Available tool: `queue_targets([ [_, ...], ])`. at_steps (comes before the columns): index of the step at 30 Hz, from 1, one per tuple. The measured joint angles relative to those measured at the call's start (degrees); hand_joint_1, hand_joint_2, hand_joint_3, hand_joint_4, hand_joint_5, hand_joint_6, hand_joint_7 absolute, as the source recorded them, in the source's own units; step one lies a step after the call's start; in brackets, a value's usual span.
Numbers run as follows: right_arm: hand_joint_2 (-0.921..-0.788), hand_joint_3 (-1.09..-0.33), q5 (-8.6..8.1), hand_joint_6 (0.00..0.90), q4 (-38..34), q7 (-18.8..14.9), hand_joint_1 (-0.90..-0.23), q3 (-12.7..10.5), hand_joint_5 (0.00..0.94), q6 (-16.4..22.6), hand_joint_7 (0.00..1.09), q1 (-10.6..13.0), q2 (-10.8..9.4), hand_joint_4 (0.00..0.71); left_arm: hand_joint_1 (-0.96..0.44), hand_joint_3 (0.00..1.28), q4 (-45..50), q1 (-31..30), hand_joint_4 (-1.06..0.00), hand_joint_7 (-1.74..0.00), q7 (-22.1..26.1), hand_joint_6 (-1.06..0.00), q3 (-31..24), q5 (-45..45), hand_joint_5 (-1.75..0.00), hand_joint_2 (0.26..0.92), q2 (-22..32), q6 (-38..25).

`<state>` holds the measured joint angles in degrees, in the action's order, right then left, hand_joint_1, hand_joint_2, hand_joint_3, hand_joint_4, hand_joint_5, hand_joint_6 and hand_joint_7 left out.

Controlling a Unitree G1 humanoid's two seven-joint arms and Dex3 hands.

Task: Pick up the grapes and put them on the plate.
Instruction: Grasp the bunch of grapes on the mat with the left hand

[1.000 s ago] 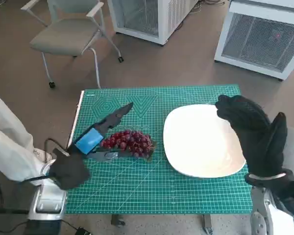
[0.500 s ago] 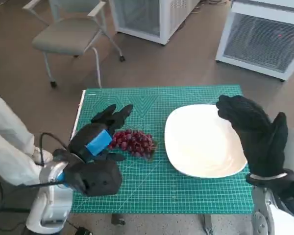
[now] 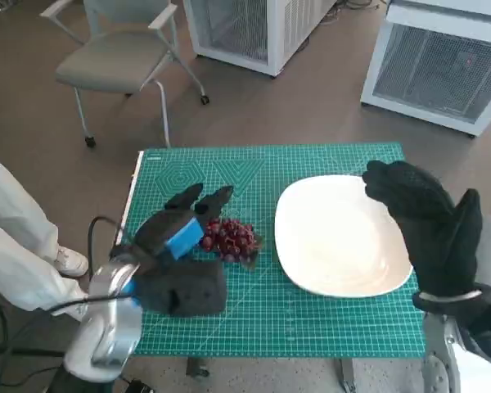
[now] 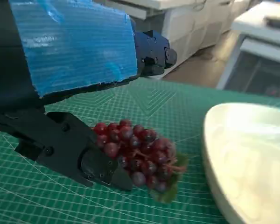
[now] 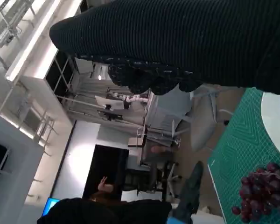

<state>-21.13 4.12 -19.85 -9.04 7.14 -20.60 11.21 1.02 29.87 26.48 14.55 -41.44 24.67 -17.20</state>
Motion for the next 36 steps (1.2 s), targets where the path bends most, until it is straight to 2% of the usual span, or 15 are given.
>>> queue_targets([
  [18,-0.921,-0.601,0.0,0.247,0.04,0.0,-0.326,0.0,0.825,-0.05,0.99,0.11,0.04,0.45,-0.13,0.0,-27.86,15.7,0.0,-0.01,-1.86,-0.18,10.0,-3.25,0.0,0.72,-4.77,-0.85],
  [30,-0.921,-0.602,-0.01,0.246,-0.27,-0.04,-0.326,0.03,0.827,-0.02,0.99,0.15,-0.01,0.449,-0.09,0.0,-47.39,22.66,0.0,-0.01,-6.77,-0.19,13.89,-3.05,0.0,0.723,-9.2,3.42],
  [36,-0.921,-0.602,-0.03,0.246,-0.31,-0.11,-0.326,0.01,0.828,-0.01,1.0,0.18,-0.01,0.449,-0.09,0.0,-53.98,24.88,0.0,-0.01,-8.12,-0.19,14.48,-2.56,0.0,0.724,-10.57,5.2],
])
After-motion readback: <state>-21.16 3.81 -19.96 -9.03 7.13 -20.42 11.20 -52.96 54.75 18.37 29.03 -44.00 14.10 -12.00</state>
